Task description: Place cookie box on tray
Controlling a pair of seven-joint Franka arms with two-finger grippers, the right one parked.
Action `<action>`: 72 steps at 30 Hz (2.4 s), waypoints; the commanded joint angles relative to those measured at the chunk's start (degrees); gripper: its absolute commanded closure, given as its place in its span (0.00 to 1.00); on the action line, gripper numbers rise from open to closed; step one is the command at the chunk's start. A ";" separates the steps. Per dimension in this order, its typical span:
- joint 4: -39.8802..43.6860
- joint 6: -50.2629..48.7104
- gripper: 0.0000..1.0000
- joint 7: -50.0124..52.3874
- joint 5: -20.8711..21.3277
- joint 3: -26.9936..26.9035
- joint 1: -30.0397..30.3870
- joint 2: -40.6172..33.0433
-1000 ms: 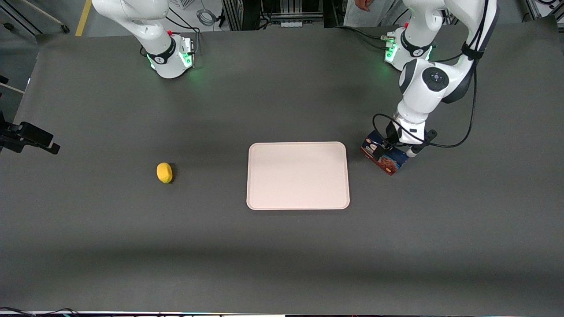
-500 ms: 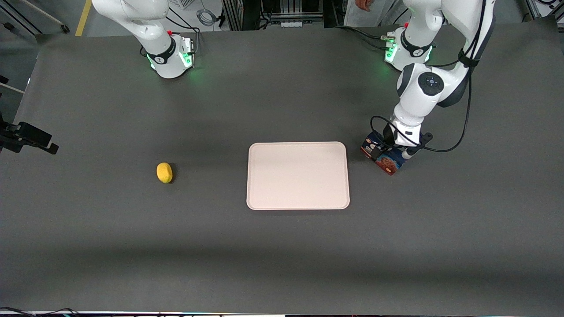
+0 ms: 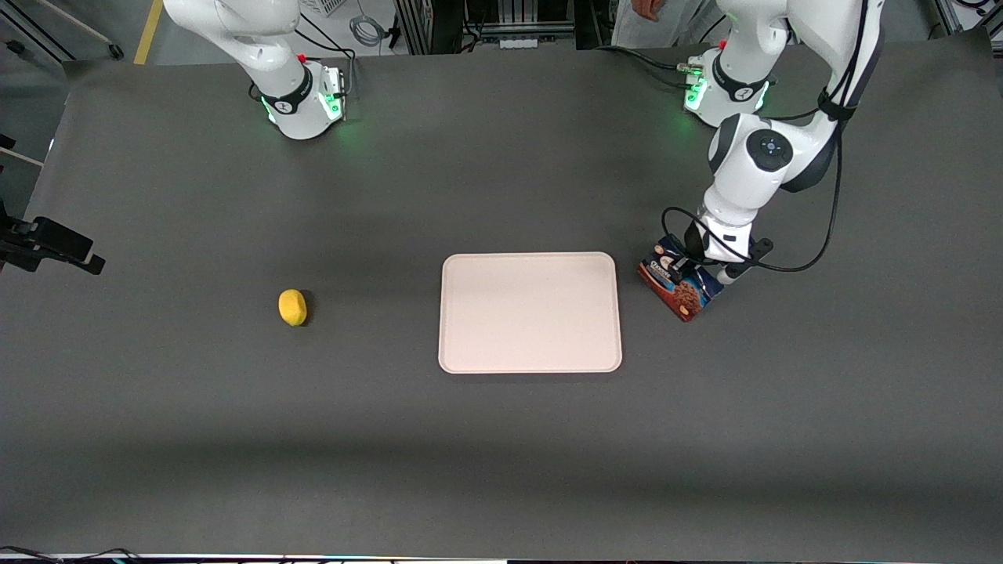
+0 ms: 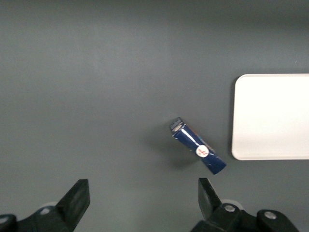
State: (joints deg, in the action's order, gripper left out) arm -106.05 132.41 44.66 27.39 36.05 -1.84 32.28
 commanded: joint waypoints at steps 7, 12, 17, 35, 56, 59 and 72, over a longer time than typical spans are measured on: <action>1.02 2.15 0.64 2.01 1.61 -0.63 -0.10 2.00; 1.19 2.33 0.00 1.83 1.70 -1.50 -0.01 2.27; 1.19 3.12 0.00 1.83 1.70 -1.86 -0.01 2.27; 2.69 -0.30 0.00 0.78 -1.72 -1.07 0.96 -1.95; 6.03 -24.74 0.00 -29.62 -25.02 -16.88 0.96 -30.60; 5.85 -26.06 0.00 -31.73 -25.02 -20.74 0.70 -32.62; 2.51 -28.08 0.00 -33.67 -24.84 -29.45 0.61 -40.01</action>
State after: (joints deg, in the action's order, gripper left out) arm -100.00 104.98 11.88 3.41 8.89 -0.44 -3.21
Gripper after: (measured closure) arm 0.000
